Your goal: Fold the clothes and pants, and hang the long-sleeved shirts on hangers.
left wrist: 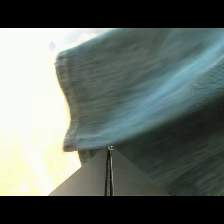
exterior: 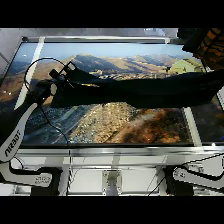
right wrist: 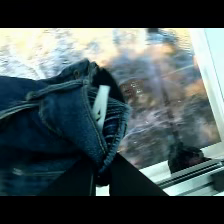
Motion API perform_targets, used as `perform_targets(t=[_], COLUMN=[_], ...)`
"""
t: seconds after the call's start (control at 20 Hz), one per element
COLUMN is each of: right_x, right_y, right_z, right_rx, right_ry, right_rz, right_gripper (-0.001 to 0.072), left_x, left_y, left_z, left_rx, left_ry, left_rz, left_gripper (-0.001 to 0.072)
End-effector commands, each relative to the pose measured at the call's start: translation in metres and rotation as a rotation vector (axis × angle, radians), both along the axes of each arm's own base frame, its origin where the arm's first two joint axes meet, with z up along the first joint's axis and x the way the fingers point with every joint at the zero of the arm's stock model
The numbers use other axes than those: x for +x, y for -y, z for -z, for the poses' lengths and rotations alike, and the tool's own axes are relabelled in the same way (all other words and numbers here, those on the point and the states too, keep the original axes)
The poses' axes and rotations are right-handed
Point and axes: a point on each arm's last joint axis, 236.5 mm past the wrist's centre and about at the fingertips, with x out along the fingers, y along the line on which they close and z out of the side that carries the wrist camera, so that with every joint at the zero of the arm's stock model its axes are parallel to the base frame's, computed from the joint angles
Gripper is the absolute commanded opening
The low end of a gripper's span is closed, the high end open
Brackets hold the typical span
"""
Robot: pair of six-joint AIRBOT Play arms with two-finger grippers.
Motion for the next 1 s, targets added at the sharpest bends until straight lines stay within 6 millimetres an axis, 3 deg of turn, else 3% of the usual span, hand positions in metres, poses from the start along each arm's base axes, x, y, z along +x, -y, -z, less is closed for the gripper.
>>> perform_targets(t=[0.0,0.15,0.3,0.35,0.4,0.45,0.55,0.7,0.95], right_x=[0.001,0.003,0.006,0.006,0.006,0.006,0.006,0.005,0.008], right_y=[0.004,-0.001,-0.007,-0.007,-0.007,-0.007,-0.007,-0.008,-0.015], right_z=[-0.002,-0.001,-0.001,-0.001,-0.001,-0.001,-0.001,0.0,0.0], right_rx=[-0.002,0.014,0.036,0.037,0.036,0.036,0.036,0.041,0.064], right_ry=[0.016,0.021,0.028,0.027,0.027,0.028,0.027,0.024,0.031], right_rz=[0.007,-0.005,-0.023,-0.023,-0.023,-0.023,-0.023,-0.025,-0.043], right_gripper=[0.0029,0.0029,0.0029,0.0029,0.0029,0.0029,0.0029,0.0029,0.0029], left_x=[-0.018,-0.027,-0.035,-0.033,-0.028,-0.021,-0.008,0.006,0.034], left_y=[-0.022,-0.062,-0.071,-0.064,-0.056,-0.05,-0.044,-0.051,-0.044], left_z=[0.015,-0.006,-0.007,-0.001,0.006,0.011,0.024,0.054,0.076], left_rx=[0.105,0.146,0.24,0.312,0.41,0.483,0.509,0.515,0.552], left_ry=[-0.105,-0.109,-0.142,-0.147,-0.14,-0.12,-0.087,-0.13,-0.137], left_rz=[0.0,-0.11,-0.048,0.032,0.139,0.22,0.263,0.264,0.308], left_gripper=[0.002,0.0019,0.0023,0.0131,0.0339,0.0367,0.0366,0.0367,0.0367])
